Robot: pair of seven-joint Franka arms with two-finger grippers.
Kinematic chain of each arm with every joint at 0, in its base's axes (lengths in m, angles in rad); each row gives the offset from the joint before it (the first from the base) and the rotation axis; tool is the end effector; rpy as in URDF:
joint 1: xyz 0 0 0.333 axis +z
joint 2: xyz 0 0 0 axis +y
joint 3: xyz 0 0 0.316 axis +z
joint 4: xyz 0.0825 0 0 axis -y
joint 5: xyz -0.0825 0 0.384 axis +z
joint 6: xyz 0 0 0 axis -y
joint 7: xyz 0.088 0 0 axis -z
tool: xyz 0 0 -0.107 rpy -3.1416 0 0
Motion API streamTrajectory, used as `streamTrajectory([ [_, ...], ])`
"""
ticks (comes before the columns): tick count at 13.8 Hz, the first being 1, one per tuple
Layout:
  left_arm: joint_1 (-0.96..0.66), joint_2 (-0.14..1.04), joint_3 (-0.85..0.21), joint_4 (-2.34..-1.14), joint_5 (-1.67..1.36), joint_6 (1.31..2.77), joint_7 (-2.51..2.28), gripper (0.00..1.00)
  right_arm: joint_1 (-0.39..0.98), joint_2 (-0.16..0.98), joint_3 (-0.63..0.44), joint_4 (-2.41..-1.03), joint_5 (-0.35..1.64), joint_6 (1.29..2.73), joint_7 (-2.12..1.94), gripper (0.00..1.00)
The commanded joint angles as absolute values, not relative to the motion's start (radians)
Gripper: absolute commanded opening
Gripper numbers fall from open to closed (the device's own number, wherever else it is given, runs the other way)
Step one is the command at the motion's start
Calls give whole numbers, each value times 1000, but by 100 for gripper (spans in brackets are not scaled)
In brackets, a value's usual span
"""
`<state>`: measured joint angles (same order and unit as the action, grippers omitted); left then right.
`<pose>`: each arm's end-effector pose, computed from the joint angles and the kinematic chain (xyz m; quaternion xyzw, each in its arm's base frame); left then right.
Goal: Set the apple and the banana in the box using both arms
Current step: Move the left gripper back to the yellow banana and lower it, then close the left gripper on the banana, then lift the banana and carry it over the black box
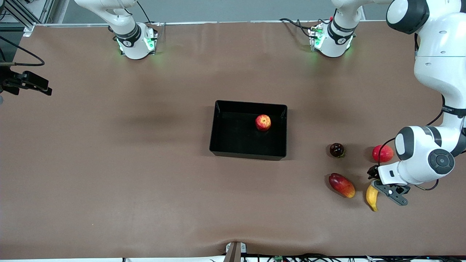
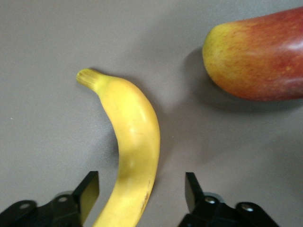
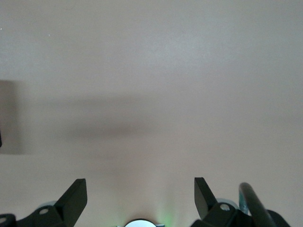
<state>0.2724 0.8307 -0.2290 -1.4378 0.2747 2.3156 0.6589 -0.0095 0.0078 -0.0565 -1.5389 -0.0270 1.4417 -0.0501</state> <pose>0.7282 0.0694 0.2100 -0.9357 0.3504 -0.0271 0.0324 0.5418 -0.0389 0.6245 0.9985 -0.0090 -0.0532 0.0106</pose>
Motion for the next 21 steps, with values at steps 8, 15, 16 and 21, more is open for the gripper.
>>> streamTrajectory([
  [8, 291, 842, -238, -1422, 333, 2367, 862, 0, -25, 18, -48, -1516, -45, 1428, -43, 100],
  [15, 267, 689, -316, -1425, 345, 2251, 905, 0, -31, 25, -48, -1516, -41, 1430, -43, 100],
  [16, 262, 658, -336, -1428, 347, 2209, 856, 0, -31, 25, -46, -1516, -41, 1430, -43, 100],
  [21, 115, 554, -364, -1425, 344, 1993, 407, 0, -32, 25, -48, -1516, -40, 1428, -43, 100],
])
